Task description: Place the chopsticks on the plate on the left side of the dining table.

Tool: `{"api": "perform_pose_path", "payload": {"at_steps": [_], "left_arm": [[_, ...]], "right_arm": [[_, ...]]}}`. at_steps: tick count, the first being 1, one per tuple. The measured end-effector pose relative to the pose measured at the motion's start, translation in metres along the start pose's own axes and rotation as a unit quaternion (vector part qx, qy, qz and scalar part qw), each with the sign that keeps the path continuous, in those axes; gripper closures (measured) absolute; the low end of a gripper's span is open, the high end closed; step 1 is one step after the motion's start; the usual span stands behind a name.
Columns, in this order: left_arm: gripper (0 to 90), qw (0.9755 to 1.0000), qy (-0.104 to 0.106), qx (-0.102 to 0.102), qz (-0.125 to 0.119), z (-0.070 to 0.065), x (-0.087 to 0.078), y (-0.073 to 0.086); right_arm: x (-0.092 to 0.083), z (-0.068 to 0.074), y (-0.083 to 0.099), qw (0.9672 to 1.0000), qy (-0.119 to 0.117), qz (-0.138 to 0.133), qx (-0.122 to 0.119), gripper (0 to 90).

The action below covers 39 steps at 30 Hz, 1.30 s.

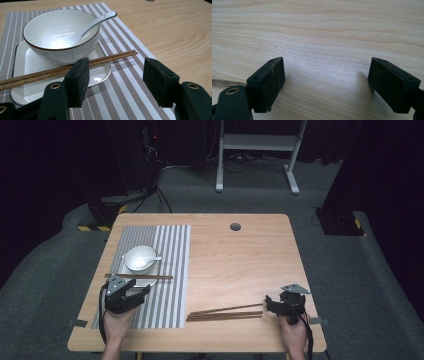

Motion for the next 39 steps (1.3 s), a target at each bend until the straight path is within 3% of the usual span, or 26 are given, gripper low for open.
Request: {"api": "perform_pose_path", "payload": {"at_steps": [30, 39], "left_arm": [[38.1, 0.9997, 0.021, 0.013, 0.002, -0.022, 0.009, 0.007], [38.1, 0.9992, 0.023, 0.031, 0.011, -0.031, 0.017, 0.007]], "right_arm": [[0.0, 0.0, 0.0, 1.0, 0.0, 0.0, 0.0, 13.8], [0.0, 0.0, 0.0, 1.0, 0.0, 0.0, 0.0, 13.7]]}}
Point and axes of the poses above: each handheld gripper's, and its own axes: x roughly forward along the jaws, y roughly out of its underside, z roughly to its left, the point moved 2 cm from there along x, roughly forward along the jaws, and after that the axes turned 1 degree about x, right-handed, at the moved point
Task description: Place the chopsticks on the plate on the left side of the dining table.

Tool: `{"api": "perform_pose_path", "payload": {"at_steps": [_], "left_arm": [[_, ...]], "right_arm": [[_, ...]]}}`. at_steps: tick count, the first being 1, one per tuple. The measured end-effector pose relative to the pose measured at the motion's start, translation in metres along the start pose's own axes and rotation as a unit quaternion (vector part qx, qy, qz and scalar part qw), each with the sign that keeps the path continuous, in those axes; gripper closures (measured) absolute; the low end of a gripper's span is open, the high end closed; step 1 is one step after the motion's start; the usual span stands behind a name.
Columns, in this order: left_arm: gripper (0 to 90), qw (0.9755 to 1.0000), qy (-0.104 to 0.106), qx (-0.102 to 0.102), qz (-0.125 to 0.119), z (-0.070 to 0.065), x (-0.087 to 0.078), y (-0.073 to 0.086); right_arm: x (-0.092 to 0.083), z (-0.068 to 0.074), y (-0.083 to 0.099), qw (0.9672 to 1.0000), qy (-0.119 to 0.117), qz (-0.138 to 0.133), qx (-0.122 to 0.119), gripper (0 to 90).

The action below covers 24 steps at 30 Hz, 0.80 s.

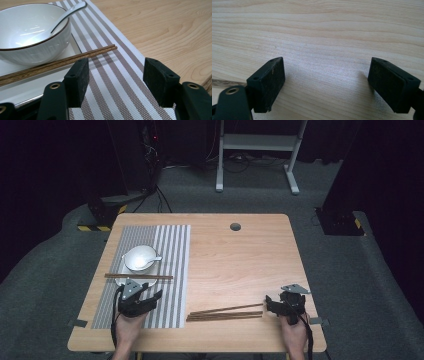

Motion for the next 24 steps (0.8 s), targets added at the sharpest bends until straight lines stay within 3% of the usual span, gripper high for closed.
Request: {"api": "perform_pose_path", "payload": {"at_steps": [24], "left_arm": [[37.9, 0.9993, 0.0, 0.027, 0.026, -0.016, 0.022, 0.006]], "right_arm": [[0.0, 0.0, 0.0, 1.0, 0.0, 0.0, 0.0, 13.8]]}}
Point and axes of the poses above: each handheld gripper's, and its own axes: x roughly forward along the jaws, y roughly out of its underside, z roughly to its left, the point moved 2 cm from there along x, roughly forward along the jaws, and after that the axes turned 1 degree about x, right-handed, at the moved point
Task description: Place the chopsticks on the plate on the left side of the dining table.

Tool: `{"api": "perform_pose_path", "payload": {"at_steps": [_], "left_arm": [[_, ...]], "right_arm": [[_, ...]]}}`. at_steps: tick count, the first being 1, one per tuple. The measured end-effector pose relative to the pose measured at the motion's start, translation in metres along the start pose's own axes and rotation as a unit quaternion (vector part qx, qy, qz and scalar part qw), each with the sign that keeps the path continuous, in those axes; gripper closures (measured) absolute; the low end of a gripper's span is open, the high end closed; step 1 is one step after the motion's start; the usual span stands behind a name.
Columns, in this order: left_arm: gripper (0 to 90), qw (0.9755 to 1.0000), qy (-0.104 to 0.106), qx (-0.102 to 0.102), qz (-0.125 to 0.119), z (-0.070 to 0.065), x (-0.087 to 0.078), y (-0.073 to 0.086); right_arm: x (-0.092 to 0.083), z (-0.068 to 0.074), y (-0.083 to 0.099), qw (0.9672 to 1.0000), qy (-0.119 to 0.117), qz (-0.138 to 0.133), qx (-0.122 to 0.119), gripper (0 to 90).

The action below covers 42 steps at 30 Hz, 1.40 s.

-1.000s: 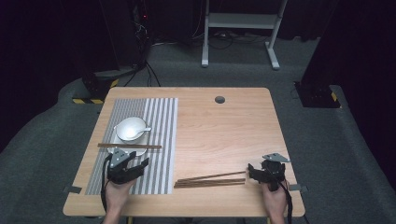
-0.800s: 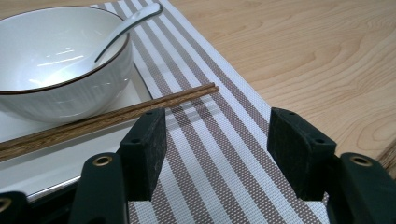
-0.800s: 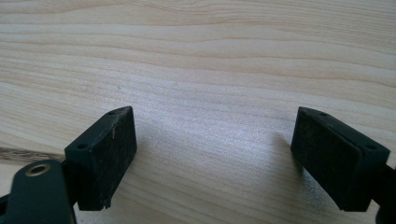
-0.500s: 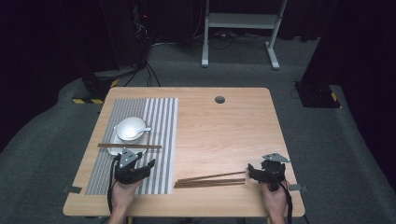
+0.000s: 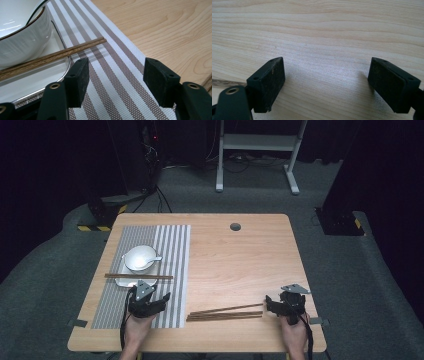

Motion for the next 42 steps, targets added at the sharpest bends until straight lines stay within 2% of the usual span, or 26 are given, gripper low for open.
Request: {"api": "perform_pose_path", "payload": {"at_steps": [13, 33, 42], "left_arm": [[37.9, 0.9999, 0.004, -0.008, 0.008, -0.001, 0.009, 0.001], [37.9, 0.9997, -0.008, 0.004, 0.023, -0.002, 0.024, 0.004], [37.8, 0.9997, -0.011, -0.002, 0.024, 0.0, 0.031, 0.005]], "right_arm": [[0.0, 0.0, 0.0, 1.0, 0.0, 0.0, 0.0, 13.8], [0.0, 0.0, 0.0, 1.0, 0.0, 0.0, 0.0, 13.8], [0.0, 0.0, 0.0, 1.0, 0.0, 0.0, 0.0, 13.8]]}}
Point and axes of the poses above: each handheld gripper's, and its own axes: x roughly forward along the jaws, y roughly out of its underside, z roughly to its left, the point moved 2 cm from there along x, roughly forward along the jaws, and after that the axes turned 1 degree about x, right-handed, at the moved point
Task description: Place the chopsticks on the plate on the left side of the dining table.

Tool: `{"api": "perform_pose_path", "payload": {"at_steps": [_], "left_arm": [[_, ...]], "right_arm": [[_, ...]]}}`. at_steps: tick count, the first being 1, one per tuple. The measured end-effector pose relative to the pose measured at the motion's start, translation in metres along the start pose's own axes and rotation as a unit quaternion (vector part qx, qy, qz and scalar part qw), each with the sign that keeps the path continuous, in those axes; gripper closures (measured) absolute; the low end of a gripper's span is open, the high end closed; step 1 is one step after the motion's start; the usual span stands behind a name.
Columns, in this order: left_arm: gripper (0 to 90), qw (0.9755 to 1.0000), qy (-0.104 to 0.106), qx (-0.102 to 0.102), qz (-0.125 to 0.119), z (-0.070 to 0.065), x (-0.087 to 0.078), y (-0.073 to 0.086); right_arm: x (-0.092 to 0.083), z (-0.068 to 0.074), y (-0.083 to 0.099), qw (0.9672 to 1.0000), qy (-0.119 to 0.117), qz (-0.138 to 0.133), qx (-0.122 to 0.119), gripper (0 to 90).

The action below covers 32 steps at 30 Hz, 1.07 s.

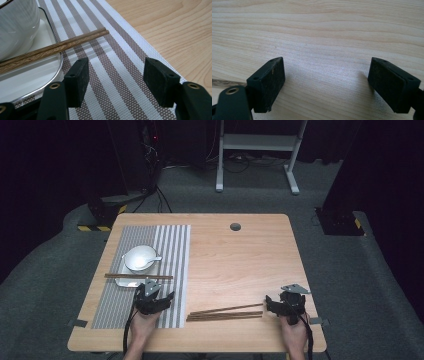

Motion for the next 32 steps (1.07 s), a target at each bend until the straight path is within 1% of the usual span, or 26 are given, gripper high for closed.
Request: {"api": "perform_pose_path", "payload": {"at_steps": [12, 15, 16, 19, 21, 22, 23, 26, 28, 32], "left_arm": [[37.7, 1.0, -0.005, -0.005, -0.003, 0.002, 0.007, 0.001], [37.6, 1.0, -0.006, -0.004, 0.0, 0.002, 0.009, 0.001], [37.5, 0.9999, -0.007, -0.007, -0.005, 0.003, 0.009, 0.001], [37.1, 0.9999, -0.007, -0.011, 0.0, 0.004, 0.01, 0.0], [35.6, 0.9999, -0.008, -0.01, 0.009, 0.004, 0.012, 0.0], [34.2, 0.9997, -0.009, -0.006, 0.024, 0.003, 0.014, -0.001], [32.7, 0.9997, -0.01, -0.005, 0.023, 0.003, 0.014, -0.001], [32.1, 0.9996, -0.004, -0.014, 0.026, 0.005, 0.015, -0.001], [30.9, 0.9995, -0.01, -0.011, 0.026, 0.004, 0.015, -0.001], [29.1, 0.9994, -0.011, -0.015, 0.028, 0.005, 0.015, -0.001]], "right_arm": [[0.0, 0.0, 0.0, 1.0, 0.0, 0.0, 0.0, 13.8], [0.0, 0.0, 0.0, 1.0, 0.0, 0.0, 0.0, 13.8], [0.0, 0.0, 0.0, 1.0, 0.0, 0.0, 0.0, 13.8], [0.0, 0.0, 0.0, 1.0, 0.0, 0.0, 0.0, 13.7], [0.0, 0.0, 0.0, 1.0, 0.0, 0.0, -0.001, 13.7], [0.0, 0.0, 0.0, 1.0, 0.0, 0.0, 0.0, 13.6], [0.0, 0.001, 0.0, 1.0, 0.002, 0.0, 0.002, 13.5], [0.001, 0.002, -0.001, 1.0, 0.004, 0.0, 0.004, 13.1], [0.001, 0.002, -0.001, 1.0, 0.004, 0.0, 0.004, 12.7], [0.001, 0.003, 0.0, 0.9999, 0.011, 0.001, 0.009, 11.7]]}}
Point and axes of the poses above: each handheld gripper's, and its own axes: x roughly forward along the jaws, y roughly out of its underside, z roughly to its left, the point moved 2 cm from there along x, roughly forward along the jaws, and after that the axes turned 1 degree about x, right-handed, at the moved point
